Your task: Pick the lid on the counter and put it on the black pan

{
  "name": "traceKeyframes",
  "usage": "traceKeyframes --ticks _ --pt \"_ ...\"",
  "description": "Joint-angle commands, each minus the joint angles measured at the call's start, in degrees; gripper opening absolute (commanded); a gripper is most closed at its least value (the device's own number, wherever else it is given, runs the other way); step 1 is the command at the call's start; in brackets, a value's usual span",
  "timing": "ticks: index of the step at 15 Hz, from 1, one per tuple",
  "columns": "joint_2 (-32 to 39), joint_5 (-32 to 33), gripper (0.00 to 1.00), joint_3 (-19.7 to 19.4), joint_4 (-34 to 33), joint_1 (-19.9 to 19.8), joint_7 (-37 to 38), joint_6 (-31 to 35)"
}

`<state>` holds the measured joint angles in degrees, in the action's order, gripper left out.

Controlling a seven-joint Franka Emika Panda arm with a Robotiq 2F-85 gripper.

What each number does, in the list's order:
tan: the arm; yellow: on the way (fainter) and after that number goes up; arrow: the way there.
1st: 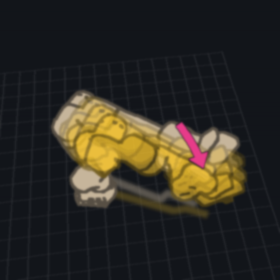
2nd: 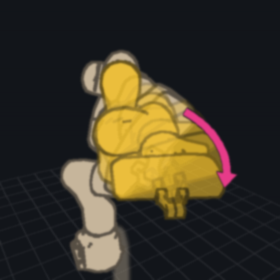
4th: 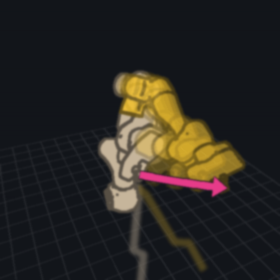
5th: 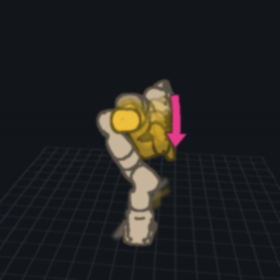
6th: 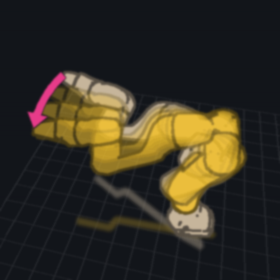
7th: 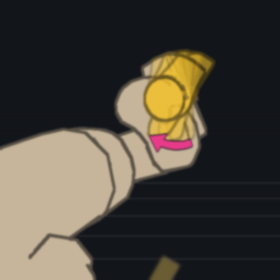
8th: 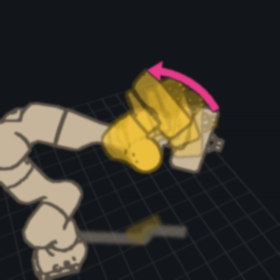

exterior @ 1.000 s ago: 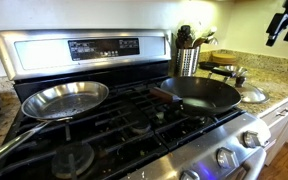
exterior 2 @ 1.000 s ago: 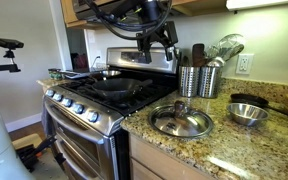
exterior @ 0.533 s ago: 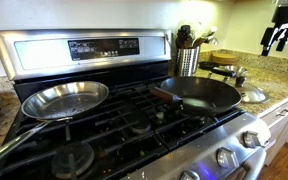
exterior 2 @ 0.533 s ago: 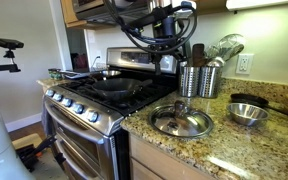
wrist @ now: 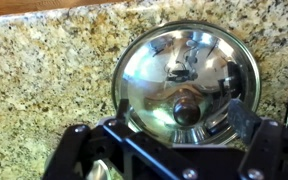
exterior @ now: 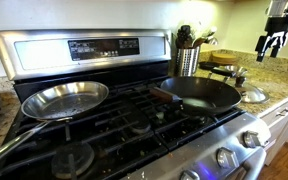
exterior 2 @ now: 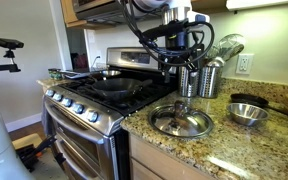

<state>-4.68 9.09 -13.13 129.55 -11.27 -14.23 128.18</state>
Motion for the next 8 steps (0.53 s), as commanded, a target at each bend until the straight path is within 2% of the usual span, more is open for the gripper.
traceKeyframes --ticks 1,8 --pt "0.5 -0.7 1.00 0.2 -0.1 -0.1 -1.1 0.1" --pt "9.3 -2.4 1.00 2.1 -1.8 0.7 -2.1 6.0"
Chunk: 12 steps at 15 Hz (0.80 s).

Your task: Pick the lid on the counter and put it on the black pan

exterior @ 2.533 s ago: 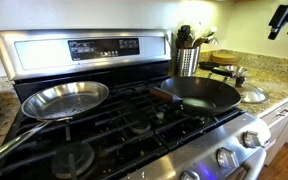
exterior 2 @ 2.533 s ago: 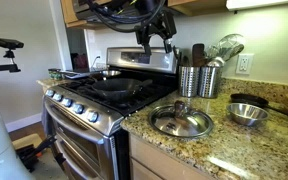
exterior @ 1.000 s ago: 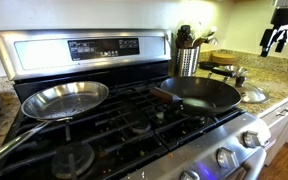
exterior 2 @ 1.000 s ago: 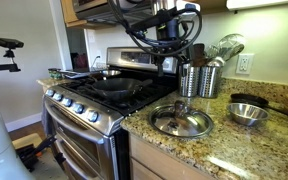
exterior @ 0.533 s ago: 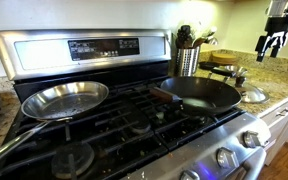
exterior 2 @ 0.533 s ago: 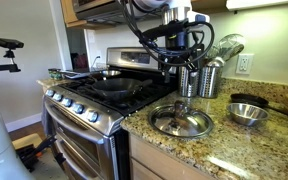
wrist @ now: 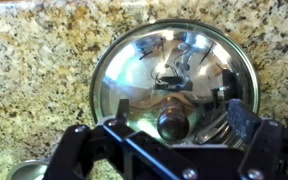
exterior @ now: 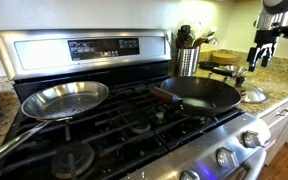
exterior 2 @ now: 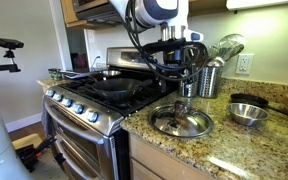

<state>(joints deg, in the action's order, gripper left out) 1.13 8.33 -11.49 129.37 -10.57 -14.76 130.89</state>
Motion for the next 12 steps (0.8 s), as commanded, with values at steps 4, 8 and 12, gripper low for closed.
traceKeyframes --ticks 4,8,12 --pt "7.8 -3.4 1.00 1.6 -3.7 -0.4 -2.4 6.1" --pt "10.7 -4.1 1.00 2.1 -5.6 -0.7 -2.3 5.6" --pt "12.4 -3.9 1.00 2.1 -6.5 -1.0 -2.2 5.8"
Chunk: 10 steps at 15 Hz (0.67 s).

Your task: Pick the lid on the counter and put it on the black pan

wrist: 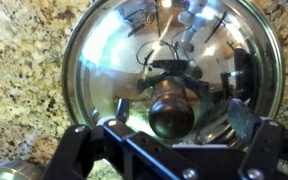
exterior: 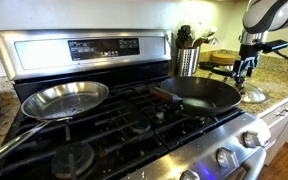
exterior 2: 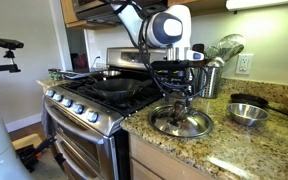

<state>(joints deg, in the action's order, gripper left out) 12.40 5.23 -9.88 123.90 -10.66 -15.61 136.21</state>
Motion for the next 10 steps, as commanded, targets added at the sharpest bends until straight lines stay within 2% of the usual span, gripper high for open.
traceKeyframes --ticks 1,3,4,5,6,10 --pt "1.5 -0.8 1.00 0.5 -1.1 -1.1 -1.5 0.8" --pt "2.3 -0.5 0.99 0.4 -1.6 -1.2 -1.3 1.2" --pt "2.6 -0.4 0.95 0.4 -1.8 -1.3 -1.2 1.1" --pt "2.8 -0.3 0.84 0.4 -2.0 -1.3 -1.0 1.0" --pt "2.9 -0.2 0.70 0.4 -2.0 -1.4 -1.1 1.0" --pt "3.3 -0.4 0.42 0.5 -2.2 -1.7 -1.6 1.5"
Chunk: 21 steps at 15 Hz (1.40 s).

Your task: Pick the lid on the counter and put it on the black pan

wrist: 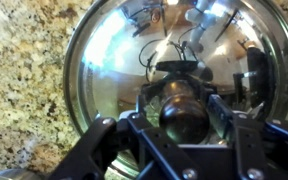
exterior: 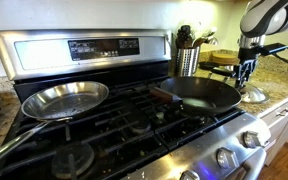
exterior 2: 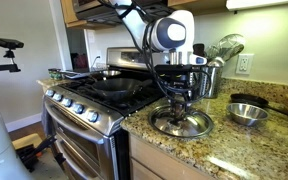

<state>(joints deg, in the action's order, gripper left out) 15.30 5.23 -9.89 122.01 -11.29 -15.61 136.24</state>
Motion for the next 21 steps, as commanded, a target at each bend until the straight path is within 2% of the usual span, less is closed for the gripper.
traceKeyframes --ticks 1,3,7,11,21 --pt "0.4 -0.4 0.34 0.5 -0.3 -1.1 -1.8 1.6" --pt "0.6 -0.4 0.21 0.6 -0.2 -1.2 -2.4 2.4" --pt "-0.9 0.7 0.21 0.4 0.4 -0.9 -2.8 1.0" --pt "-5.4 1.9 0.21 -0.1 2.0 -0.7 -2.9 -1.4" --pt "-17.7 4.4 0.21 -0.2 1.2 0.3 -6.0 -9.7"
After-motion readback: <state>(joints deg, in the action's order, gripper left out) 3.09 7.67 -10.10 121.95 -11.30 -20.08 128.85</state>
